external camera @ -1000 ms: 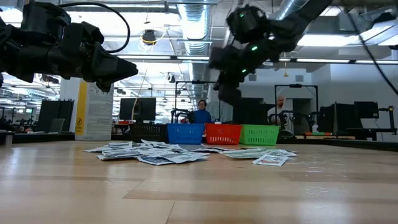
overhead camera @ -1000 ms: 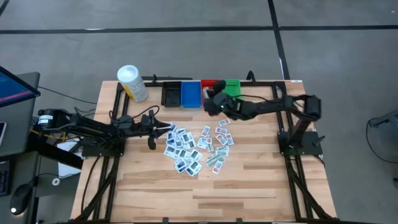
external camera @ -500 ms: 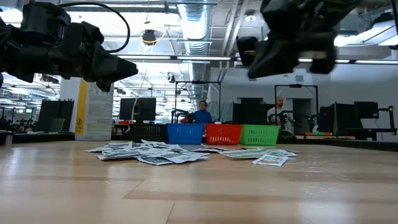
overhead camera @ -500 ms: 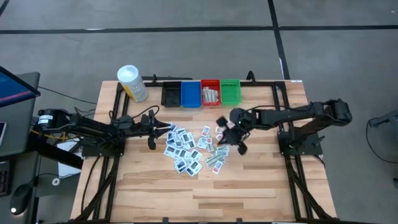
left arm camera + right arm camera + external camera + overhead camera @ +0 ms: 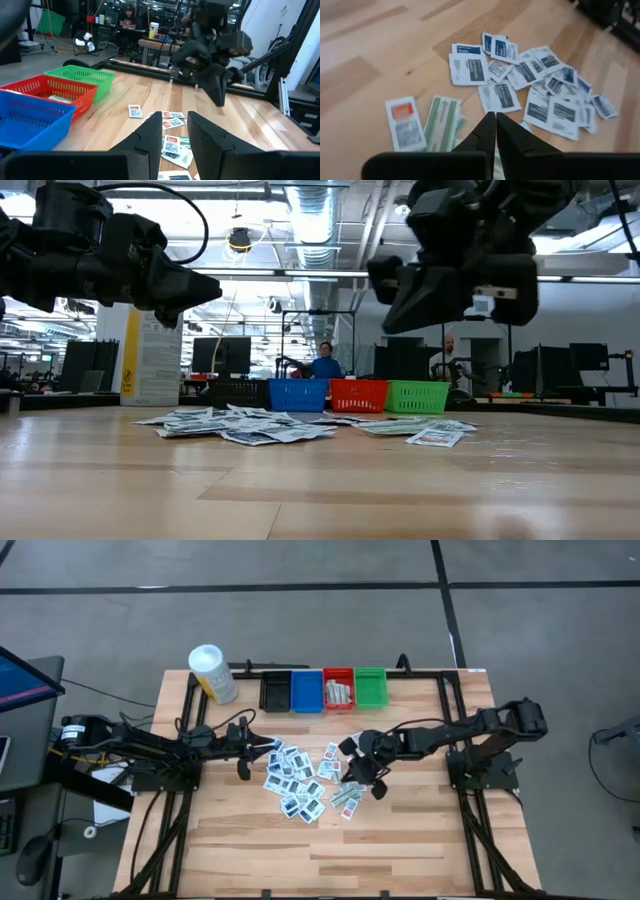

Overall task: Pick & Place First Aid Supplies
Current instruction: Put the green bandage pack into the red bin

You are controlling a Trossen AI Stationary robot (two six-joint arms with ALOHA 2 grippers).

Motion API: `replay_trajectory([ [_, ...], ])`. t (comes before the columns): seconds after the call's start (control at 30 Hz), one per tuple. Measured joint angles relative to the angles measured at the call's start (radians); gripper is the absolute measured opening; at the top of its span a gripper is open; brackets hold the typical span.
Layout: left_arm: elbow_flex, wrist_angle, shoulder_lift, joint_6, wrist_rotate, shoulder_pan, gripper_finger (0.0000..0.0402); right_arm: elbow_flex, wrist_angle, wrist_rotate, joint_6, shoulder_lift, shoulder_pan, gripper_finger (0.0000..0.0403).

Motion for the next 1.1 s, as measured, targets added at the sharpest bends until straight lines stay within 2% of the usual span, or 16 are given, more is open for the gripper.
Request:
replay_trajectory([
  [0.23,0.0,0.009,0.0,-0.012,0.0,0.0,0.0093,0.011,0.032,-0.003,0.198,0.04,0.012,0.0019],
  [0.43,0.0,0.023,0.0,-0.004,0.0,-0.037,0.0093,0.011,0.037,-0.002,0.3,0.039,0.044,0.007],
  [0.67,0.038,0.021,0.0,0.025,-0.008,-0.141,0.0093,0.011,0.036,-0.001,0.313,0.039,0.066,0.0125],
  [0.8,0.056,-0.002,0.007,0.026,-0.066,-0.243,0.0093,0.012,0.043,0.001,0.322,0.072,0.065,0.0137],
  [0.9,0.075,-0.004,0.042,0.015,-0.145,-0.342,0.0093,0.012,0.085,0.0,0.333,0.132,0.065,0.0138],
  [1.1,0.166,0.0,0.189,0.0,-0.336,-0.507,0.0093,0.018,0.14,0.001,0.332,0.221,0.065,0.0127],
])
